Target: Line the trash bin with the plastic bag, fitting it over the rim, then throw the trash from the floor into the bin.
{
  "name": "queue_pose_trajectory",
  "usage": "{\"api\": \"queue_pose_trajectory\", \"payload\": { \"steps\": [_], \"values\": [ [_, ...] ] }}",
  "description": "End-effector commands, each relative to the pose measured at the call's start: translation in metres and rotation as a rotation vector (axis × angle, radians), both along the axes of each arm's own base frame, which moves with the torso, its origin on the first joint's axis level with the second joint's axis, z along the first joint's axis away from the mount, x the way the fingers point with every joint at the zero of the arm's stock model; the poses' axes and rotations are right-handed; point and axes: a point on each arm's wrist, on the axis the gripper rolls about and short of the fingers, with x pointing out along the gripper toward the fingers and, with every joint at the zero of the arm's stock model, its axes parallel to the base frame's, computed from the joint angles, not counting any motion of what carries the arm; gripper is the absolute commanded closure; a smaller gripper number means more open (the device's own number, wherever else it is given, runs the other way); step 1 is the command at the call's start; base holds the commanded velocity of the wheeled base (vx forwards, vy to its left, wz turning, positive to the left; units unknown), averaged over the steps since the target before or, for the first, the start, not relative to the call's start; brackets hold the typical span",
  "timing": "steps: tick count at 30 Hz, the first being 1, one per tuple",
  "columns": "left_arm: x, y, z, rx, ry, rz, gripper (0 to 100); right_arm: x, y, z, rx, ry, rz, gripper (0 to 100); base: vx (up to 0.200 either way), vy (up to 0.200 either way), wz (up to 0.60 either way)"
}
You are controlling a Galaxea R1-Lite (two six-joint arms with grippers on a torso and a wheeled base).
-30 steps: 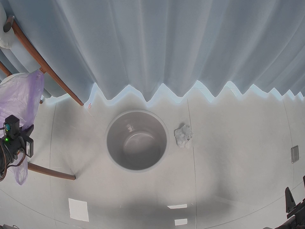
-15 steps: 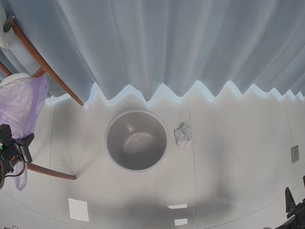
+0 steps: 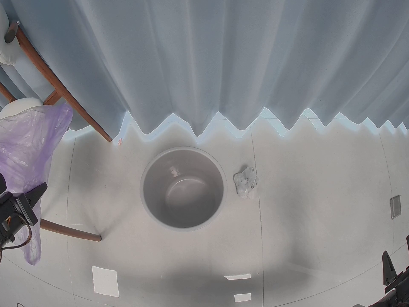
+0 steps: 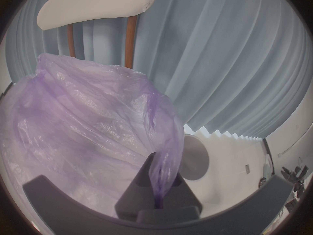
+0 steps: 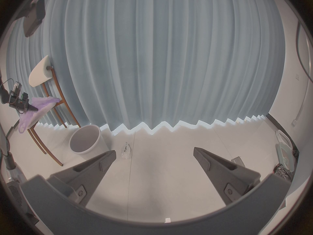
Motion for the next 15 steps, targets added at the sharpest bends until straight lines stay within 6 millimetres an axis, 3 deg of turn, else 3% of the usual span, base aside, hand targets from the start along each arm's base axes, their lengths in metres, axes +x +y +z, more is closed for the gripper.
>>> {"api": "queue_pose_trajectory", "payload": {
  "steps": [1,6,15],
  "values": [
    [-0.0055,-0.0021,0.0045,-0.026,-0.030,-0.040,100,0.0000,0.0000,-0.0052,0.000,0.001,0.000,0,0.000,0.000,0.00],
    [-0.0081,-0.0050,0.0057,-0.105,-0.027,-0.129,100,0.0000,0.0000,-0.0052,0.000,0.001,0.000,0,0.000,0.000,0.00],
    [-0.0036,-0.0044,0.0117,-0.197,-0.016,-0.130,100,-0.0001,0.0000,-0.0048,0.002,-0.001,0.000,0,0.000,0.000,0.00]
  ]
}}
